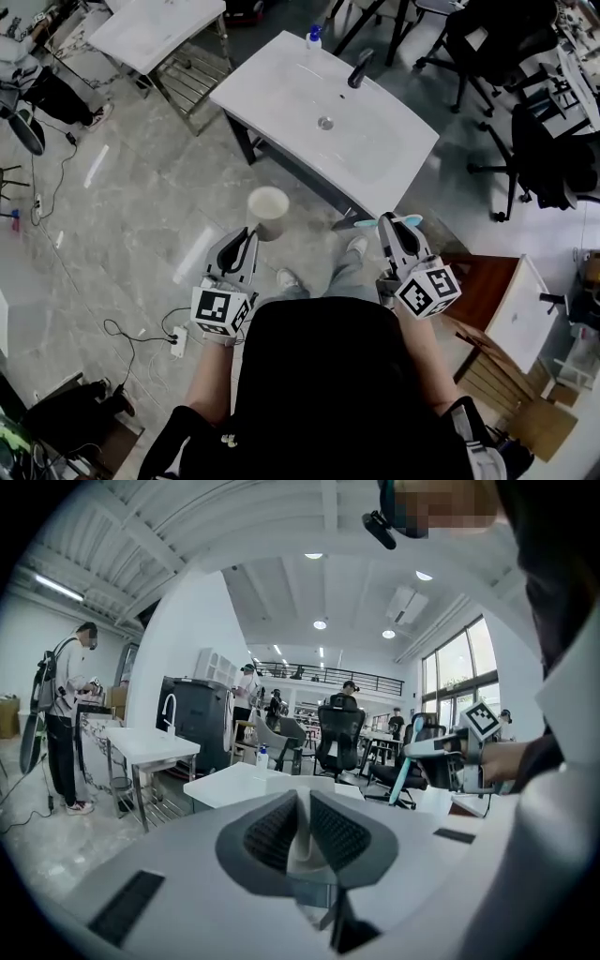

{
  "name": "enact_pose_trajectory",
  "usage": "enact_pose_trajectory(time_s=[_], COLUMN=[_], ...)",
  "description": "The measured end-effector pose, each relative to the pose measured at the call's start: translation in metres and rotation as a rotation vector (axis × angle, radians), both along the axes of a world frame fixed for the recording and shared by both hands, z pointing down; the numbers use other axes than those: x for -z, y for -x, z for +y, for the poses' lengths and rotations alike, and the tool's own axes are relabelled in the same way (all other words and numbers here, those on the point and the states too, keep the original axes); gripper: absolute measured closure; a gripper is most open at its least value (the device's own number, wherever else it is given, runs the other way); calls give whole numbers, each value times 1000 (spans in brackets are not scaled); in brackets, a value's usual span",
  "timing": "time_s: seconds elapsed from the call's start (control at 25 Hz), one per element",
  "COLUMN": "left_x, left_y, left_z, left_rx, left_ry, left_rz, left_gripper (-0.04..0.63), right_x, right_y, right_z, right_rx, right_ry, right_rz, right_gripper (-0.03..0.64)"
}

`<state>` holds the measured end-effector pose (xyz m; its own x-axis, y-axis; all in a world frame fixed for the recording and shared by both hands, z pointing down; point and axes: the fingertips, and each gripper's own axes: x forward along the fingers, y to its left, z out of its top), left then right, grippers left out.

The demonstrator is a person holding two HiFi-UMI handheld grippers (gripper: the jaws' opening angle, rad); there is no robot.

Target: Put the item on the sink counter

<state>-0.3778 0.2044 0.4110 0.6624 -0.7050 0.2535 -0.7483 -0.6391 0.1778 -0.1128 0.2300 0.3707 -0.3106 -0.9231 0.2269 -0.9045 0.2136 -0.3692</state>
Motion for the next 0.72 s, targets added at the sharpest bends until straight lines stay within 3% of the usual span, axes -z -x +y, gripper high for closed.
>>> enact_pose_trajectory(time_s=[0.72], left_x=[-1], left_y=[-141], left_z=[-78], left_rx=[31], left_ry=[42], left_rz=[-41], left_gripper=[541], right_x=[-19], right_y=[-141], right_z=[-97], right_rx=[21], right_ry=[14], right_rz=[-99], right_gripper=[565])
